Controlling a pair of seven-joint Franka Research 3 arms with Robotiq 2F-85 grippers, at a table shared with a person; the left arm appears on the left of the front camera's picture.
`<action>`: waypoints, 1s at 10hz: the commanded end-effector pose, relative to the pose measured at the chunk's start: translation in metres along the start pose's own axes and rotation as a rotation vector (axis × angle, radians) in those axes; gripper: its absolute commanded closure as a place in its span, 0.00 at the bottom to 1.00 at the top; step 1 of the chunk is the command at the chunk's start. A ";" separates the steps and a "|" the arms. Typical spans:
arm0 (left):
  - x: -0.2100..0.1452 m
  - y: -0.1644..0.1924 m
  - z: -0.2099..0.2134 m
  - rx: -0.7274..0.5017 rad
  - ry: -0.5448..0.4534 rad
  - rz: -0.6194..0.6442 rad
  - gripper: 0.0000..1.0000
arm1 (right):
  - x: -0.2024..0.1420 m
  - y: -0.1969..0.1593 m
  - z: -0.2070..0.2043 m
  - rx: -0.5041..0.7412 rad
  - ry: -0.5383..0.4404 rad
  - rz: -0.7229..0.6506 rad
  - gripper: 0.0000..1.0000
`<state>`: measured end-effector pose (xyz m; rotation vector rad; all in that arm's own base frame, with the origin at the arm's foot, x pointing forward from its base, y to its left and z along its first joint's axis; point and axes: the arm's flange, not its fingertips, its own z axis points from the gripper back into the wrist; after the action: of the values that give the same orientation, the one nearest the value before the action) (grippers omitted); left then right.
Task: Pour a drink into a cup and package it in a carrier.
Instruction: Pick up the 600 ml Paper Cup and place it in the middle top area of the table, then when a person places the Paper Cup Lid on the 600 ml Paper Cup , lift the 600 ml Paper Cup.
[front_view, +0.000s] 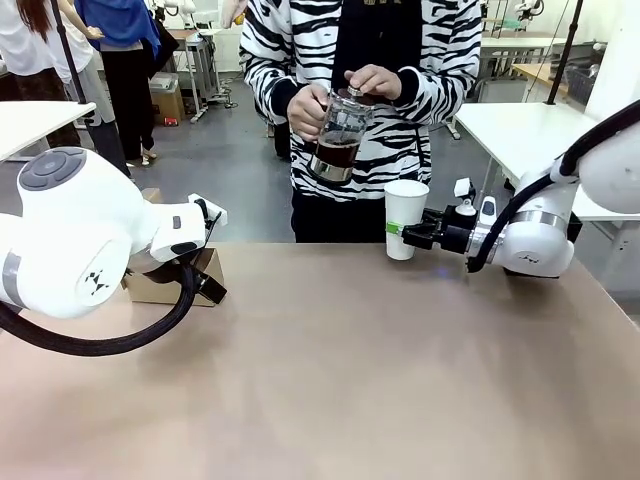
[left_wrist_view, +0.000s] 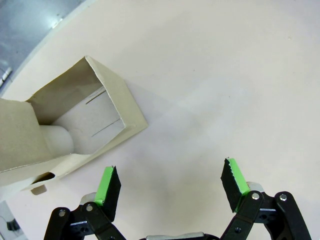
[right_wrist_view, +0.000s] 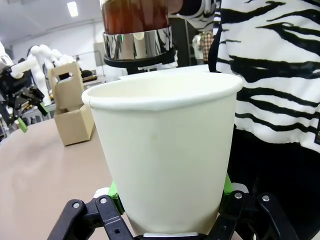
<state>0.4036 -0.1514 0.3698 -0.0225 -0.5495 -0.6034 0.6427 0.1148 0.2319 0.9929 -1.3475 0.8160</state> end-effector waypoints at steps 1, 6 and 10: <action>0.000 0.000 0.001 -0.002 -0.002 0.000 0.00 | 0.003 0.002 0.000 -0.001 -0.003 -0.004 0.20; 0.000 0.000 0.001 -0.002 -0.002 0.000 0.00 | 0.003 0.002 0.000 -0.001 -0.003 -0.004 0.20; 0.000 0.000 0.001 -0.002 -0.002 0.000 0.00 | 0.003 0.002 0.000 -0.001 -0.003 -0.004 0.20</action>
<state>0.4036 -0.1514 0.3698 -0.0225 -0.5495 -0.6034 0.6427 0.1144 0.2309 0.9933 -1.3460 0.8148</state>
